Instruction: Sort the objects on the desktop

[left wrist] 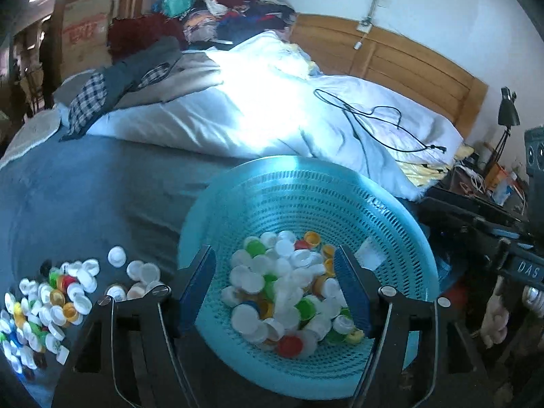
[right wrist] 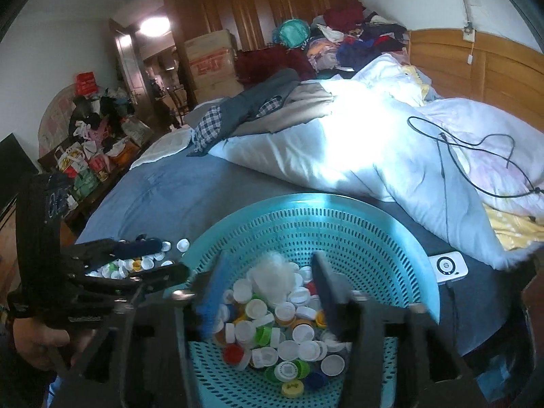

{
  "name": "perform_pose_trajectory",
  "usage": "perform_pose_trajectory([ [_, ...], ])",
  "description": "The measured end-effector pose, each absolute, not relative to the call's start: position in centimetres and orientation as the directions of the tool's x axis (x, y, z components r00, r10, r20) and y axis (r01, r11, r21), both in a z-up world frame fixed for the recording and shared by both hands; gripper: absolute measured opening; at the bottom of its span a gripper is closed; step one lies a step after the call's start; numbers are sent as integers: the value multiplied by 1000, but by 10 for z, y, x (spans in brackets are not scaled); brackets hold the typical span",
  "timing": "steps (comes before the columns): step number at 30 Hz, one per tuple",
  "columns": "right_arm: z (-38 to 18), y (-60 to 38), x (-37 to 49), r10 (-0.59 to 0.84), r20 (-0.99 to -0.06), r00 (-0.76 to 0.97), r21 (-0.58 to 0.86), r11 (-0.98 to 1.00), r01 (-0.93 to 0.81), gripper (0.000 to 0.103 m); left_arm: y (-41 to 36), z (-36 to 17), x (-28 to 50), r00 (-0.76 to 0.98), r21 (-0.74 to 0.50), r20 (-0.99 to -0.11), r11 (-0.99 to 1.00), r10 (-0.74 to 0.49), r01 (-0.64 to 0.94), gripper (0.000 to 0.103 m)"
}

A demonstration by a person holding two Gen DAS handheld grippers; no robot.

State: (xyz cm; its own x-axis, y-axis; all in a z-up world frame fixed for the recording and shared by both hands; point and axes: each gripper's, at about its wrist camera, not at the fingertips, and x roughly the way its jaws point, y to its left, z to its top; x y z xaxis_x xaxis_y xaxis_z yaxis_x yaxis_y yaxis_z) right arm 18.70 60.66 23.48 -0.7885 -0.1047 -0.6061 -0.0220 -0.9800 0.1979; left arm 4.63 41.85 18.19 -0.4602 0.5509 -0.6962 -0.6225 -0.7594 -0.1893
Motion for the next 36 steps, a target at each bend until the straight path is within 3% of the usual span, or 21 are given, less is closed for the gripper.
perform_pose_trajectory([
  [4, 226, 604, 192, -109, -618, -778, 199, -980, -21, 60, 373, 161, 32, -503, -176, -712, -818, 490, -548, 66],
  [9, 205, 583, 200, -142, -629, -764, 224, -975, -4, 60, 279, 125, -18, -540, -117, -778, -919, 320, -377, 66],
  [16, 184, 542, 199, -181, -673, -717, 212, -976, 48, 60, 162, 53, -79, -462, -5, -883, -987, 81, -164, 66],
  [18, 179, 534, 196, -181, -688, -703, 196, -979, 60, 60, 140, 39, -70, -436, -20, -897, -990, 79, -138, 66],
  [22, 169, 522, 190, -195, -702, -685, 202, -977, 72, 60, 125, 32, -20, -480, -56, -866, -981, 140, -186, 66],
  [26, 170, 499, 184, -212, -698, -684, 174, -977, 124, 60, 117, 53, 28, -591, -106, -775, -967, 225, -230, 66],
  [30, 177, 477, 182, -221, -685, -694, 136, -975, 177, 64, 77, 70, 45, -691, -129, -702, -985, 174, -117, 66],
  [34, 173, 460, 181, -236, -696, -678, 130, -970, 205, 65, 0, 64, 25, -697, -119, -716, -977, -37, 175, 66],
  [36, 168, 453, 182, -238, -706, -667, 130, -969, 208, 65, -31, 50, 6, -625, -20, -753, -942, -207, 336, 66],
])
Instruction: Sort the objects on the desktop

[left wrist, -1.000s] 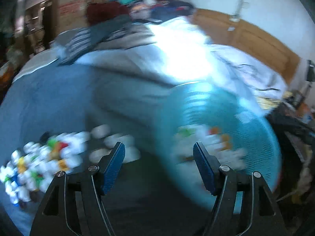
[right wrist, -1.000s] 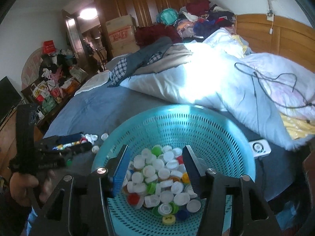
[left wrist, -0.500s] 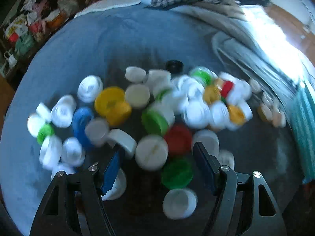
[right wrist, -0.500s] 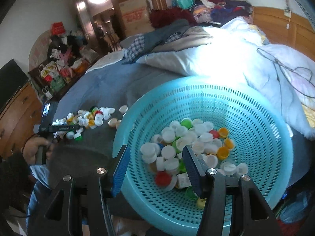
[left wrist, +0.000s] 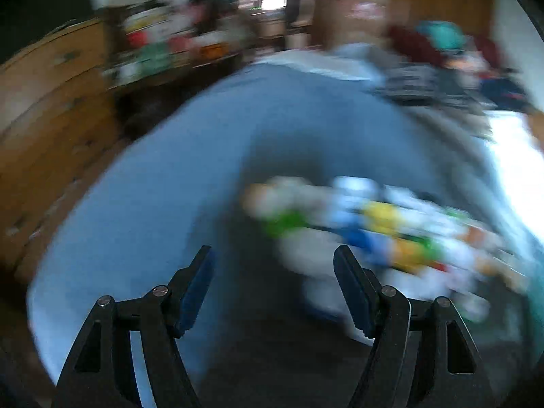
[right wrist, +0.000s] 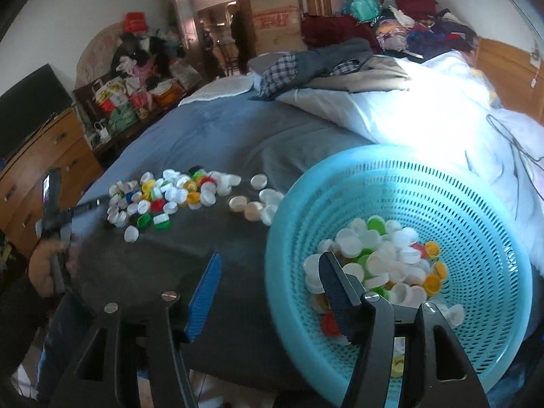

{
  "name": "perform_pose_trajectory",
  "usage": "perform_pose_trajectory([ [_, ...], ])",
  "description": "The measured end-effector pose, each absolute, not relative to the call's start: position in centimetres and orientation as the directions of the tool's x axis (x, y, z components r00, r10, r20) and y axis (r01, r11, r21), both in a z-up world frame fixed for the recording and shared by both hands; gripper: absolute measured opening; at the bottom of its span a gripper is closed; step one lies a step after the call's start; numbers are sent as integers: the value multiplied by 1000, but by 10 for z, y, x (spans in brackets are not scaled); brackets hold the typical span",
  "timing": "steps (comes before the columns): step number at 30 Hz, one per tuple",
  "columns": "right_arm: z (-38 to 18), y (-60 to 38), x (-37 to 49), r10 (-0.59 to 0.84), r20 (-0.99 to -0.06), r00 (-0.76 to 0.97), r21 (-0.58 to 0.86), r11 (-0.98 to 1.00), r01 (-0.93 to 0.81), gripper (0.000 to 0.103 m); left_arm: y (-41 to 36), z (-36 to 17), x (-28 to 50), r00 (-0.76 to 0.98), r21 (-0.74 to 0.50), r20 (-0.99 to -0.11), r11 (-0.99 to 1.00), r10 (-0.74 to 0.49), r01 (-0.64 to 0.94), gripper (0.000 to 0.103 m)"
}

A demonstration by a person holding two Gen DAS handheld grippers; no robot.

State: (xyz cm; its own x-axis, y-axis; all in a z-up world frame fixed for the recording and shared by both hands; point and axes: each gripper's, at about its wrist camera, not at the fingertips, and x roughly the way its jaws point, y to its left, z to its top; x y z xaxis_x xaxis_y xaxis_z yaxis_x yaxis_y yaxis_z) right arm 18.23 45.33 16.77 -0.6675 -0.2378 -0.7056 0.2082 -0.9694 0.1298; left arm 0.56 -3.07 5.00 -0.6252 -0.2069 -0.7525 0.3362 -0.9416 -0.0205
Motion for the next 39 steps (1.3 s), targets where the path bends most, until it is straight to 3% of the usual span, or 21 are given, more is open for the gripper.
perform_pose_trajectory([
  [3, 158, 448, 186, -236, -723, -649, 130, -970, 208, 65, -38, 33, -13, -565, 95, -757, -911, -328, 401, 66],
  [7, 148, 447, 190, -230, -743, -628, 128, -971, 204, 69, 20, 18, -34, -574, 265, -741, -937, -350, 228, 66],
  [11, 143, 448, 190, -225, -751, -620, 136, -973, 189, 69, 63, 41, -6, -718, 86, -694, -996, -57, -4, 66],
  [15, 145, 447, 190, -233, -743, -627, 137, -971, 197, 71, 37, 47, 12, -721, 35, -681, -990, -124, 137, 66],
  [20, 141, 441, 191, -253, -741, -622, 149, -965, 216, 73, 1, 32, 25, -654, -47, -745, -967, -134, 251, 66],
  [27, 135, 436, 195, -250, -743, -621, 144, -966, 217, 82, 75, 61, 14, -701, 31, -713, -999, -15, -9, 66],
  [31, 139, 436, 200, -248, -740, -625, 148, -967, 209, 82, 124, 40, -11, -654, 173, -754, -978, -57, -115, 66],
  [33, 139, 433, 202, -247, -746, -619, 142, -966, 215, 82, 119, 32, -15, -639, 222, -760, -971, -120, -82, 67],
  [35, 139, 431, 205, -245, -751, -614, 136, -966, 220, 82, 82, 38, -8, -644, 141, -755, -990, -124, 24, 67],
  [37, 140, 430, 206, -250, -751, -611, 139, -965, 224, 82, 47, 36, 0, -617, 196, -745, -967, -253, 161, 68],
  [39, 138, 426, 207, -249, -751, -612, 131, -964, 231, 84, 14, 33, 10, -599, 177, -743, -951, -298, 253, 68],
])
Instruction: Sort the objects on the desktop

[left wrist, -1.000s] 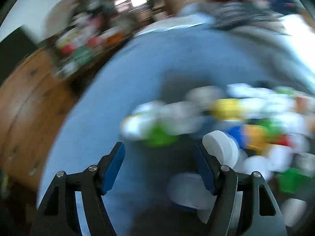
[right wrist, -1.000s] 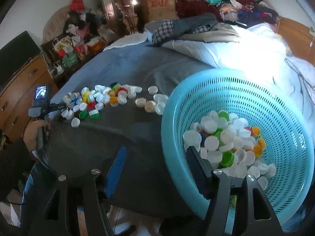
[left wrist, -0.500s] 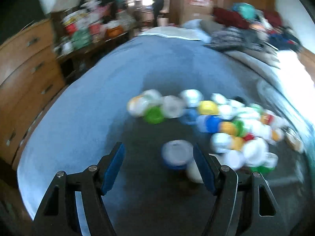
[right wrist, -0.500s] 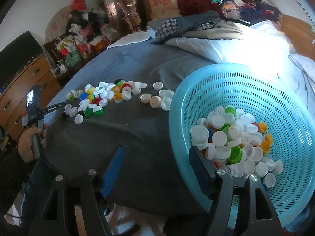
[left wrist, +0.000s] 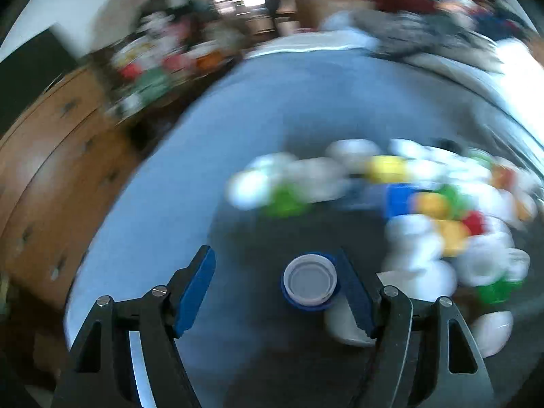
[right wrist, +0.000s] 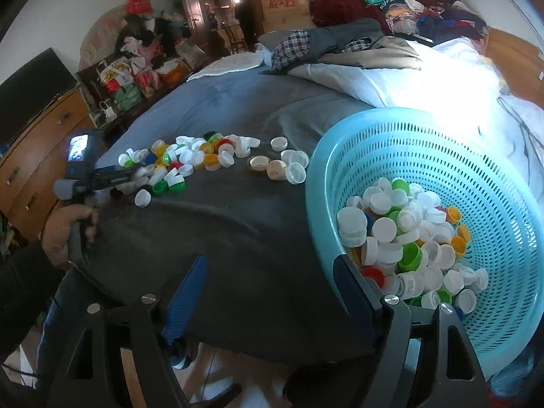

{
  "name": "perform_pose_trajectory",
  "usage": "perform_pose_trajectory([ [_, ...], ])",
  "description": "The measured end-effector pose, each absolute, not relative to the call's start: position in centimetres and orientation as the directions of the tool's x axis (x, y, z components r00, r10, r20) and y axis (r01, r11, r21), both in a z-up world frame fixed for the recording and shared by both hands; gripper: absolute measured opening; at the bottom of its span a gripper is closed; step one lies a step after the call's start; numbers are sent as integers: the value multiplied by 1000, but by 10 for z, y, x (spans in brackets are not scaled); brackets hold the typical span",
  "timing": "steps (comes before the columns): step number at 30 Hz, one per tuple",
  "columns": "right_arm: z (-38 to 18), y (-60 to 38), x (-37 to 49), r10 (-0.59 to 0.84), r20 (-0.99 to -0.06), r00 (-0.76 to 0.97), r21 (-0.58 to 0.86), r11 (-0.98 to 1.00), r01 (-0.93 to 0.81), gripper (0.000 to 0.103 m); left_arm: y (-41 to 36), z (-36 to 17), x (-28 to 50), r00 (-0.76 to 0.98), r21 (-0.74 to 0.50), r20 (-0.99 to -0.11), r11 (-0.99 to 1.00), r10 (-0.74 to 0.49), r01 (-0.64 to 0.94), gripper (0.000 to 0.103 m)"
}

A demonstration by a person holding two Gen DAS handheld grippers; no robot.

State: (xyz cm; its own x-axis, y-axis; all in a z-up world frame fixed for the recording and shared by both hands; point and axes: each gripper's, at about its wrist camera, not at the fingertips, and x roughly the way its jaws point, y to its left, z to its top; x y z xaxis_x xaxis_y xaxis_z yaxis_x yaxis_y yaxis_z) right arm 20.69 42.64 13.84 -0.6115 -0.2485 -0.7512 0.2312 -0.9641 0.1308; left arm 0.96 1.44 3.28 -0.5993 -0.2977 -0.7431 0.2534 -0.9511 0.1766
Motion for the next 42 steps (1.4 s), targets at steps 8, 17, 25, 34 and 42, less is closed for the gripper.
perform_pose_trajectory([
  [8, 148, 400, 207, -285, -713, -640, 111, -948, 298, 86, -52, 14, 45, -605, -86, -784, -940, -140, 329, 68],
  [17, 142, 371, 225, -348, -714, -607, 142, -922, 361, 86, -44, 5, 46, -610, -81, -783, -952, -121, 294, 86],
  [25, 135, 337, 246, -425, -714, -557, 176, -878, 445, 86, -30, 1, 32, -580, -8, -802, -968, -144, 252, 101],
  [34, 137, 349, 239, -407, -715, -568, 172, -890, 422, 86, -30, 1, 33, -583, -14, -800, -968, -139, 250, 101],
  [42, 152, 348, 224, -432, -693, -577, 171, -876, 451, 86, -31, 1, 33, -585, -12, -799, -968, -142, 250, 101],
])
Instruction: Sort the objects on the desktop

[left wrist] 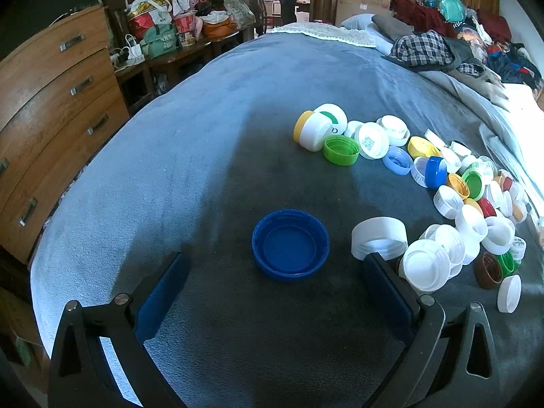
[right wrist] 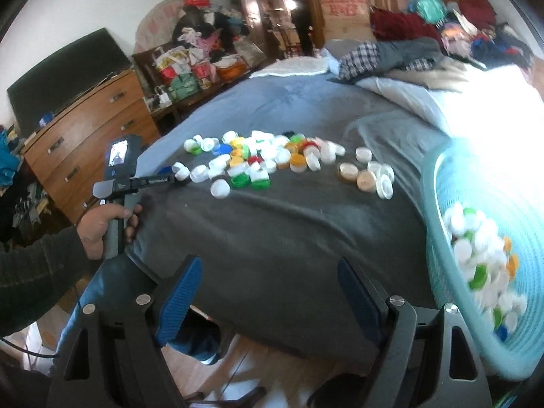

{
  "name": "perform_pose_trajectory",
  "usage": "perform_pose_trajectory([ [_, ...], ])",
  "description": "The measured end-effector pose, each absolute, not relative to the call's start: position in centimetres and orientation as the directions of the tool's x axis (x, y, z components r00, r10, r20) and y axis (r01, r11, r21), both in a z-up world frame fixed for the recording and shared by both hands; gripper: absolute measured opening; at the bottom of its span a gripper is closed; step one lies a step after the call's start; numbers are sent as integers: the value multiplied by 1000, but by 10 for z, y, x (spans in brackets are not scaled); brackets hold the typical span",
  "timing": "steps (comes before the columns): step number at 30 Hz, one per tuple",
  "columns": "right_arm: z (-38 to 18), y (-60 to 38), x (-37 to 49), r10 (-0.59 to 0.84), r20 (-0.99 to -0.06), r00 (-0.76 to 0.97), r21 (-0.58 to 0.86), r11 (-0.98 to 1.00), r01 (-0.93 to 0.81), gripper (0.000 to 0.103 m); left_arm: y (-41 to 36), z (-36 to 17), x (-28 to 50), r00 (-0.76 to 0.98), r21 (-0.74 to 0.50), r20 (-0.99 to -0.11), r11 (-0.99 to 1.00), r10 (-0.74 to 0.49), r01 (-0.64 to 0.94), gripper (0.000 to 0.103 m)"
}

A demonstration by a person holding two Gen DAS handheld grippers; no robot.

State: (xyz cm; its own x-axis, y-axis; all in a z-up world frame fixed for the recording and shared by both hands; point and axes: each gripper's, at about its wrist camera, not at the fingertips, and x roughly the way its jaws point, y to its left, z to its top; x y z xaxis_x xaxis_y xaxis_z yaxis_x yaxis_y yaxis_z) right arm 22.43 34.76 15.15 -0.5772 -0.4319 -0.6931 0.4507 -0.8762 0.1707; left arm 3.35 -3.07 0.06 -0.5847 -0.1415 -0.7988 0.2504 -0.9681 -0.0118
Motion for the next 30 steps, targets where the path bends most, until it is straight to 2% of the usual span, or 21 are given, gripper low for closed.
perform_pose_trajectory([
  [3, 171, 350, 215, -451, -652, -609, 175, -871, 458, 86, -30, 1, 33, -582, -8, -801, -968, -144, 251, 101],
  [7, 205, 369, 197, -426, -581, -693, 168, -896, 410, 93, -26, 3, 35, -586, 14, -794, -968, -164, 252, 101],
  [9, 221, 384, 188, -403, -557, -726, 166, -911, 378, 93, -28, 1, 34, -582, 8, -797, -967, -159, 253, 101],
  [16, 258, 424, 180, -320, -503, -803, 130, -946, 296, 97, -28, 1, 33, -584, 2, -797, -967, -155, 255, 102],
  [20, 295, 475, 178, -289, -398, -871, 220, -951, 215, 98, -28, 1, 33, -585, 0, -796, -967, -154, 254, 102],
  [21, 302, 489, 180, -275, -373, -886, 245, -950, 191, 103, -28, 1, 33, -585, -1, -796, -967, -153, 254, 102],
  [23, 317, 525, 183, -203, -307, -930, 274, -954, 118, 103, -28, 1, 33, -584, 0, -797, -967, -154, 254, 102],
  [27, 334, 578, 181, -101, -308, -946, 314, -949, -1, 103, -28, 1, 33, -586, -3, -796, -967, -152, 254, 102],
  [30, 342, 601, 184, -90, -284, -955, 368, -930, -21, 103, -29, 1, 33, -586, -1, -796, -967, -153, 253, 102],
])
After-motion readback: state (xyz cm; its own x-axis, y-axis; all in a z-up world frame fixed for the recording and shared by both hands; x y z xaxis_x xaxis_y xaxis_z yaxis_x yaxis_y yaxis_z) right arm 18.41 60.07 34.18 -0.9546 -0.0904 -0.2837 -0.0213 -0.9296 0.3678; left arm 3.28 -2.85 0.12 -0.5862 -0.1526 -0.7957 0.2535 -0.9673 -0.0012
